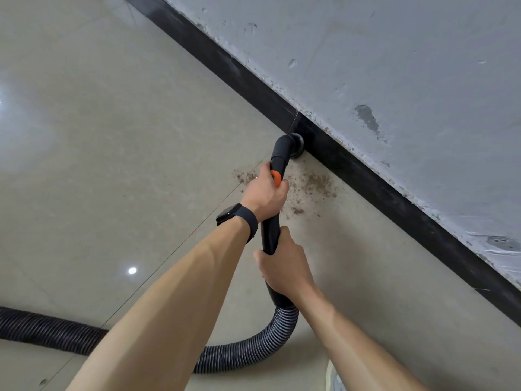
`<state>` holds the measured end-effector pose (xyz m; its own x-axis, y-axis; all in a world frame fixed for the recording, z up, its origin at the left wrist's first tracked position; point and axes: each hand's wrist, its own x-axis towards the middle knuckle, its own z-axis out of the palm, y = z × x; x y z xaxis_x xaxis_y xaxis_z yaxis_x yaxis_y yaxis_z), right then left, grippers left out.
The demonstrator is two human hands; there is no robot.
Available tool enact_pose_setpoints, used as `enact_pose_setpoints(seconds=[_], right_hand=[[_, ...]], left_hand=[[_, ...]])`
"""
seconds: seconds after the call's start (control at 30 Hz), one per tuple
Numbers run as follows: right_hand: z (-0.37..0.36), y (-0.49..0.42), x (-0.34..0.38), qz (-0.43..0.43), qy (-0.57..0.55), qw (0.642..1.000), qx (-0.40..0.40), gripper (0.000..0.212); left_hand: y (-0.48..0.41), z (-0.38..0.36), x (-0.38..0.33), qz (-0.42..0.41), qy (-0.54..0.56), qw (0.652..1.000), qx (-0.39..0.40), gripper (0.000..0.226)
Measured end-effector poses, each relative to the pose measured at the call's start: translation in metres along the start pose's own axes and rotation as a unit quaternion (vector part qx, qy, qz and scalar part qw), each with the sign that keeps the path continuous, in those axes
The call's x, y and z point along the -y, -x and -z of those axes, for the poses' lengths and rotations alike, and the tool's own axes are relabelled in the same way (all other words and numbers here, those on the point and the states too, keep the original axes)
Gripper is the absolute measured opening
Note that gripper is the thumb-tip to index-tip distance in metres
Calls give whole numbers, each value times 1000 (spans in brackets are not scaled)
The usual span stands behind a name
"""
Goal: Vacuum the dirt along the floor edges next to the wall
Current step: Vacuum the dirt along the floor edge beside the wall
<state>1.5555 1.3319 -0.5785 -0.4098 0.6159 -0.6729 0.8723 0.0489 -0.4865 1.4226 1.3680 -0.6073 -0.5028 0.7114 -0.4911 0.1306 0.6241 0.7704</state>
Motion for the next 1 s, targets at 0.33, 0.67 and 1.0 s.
enact_pose_setpoints(seconds=[0.33,0.67,1.0], right_hand=[[-6,-9,24,38,46,998,27,22],[-64,22,70,103,128,984,71,29],[-137,74,59,110,131,984,45,28]], left_hand=[[0,31,11,38,53,998,-25,44],[49,105,68,98,109,985,-90,52],[113,122,118,111,120,984,-71,49]])
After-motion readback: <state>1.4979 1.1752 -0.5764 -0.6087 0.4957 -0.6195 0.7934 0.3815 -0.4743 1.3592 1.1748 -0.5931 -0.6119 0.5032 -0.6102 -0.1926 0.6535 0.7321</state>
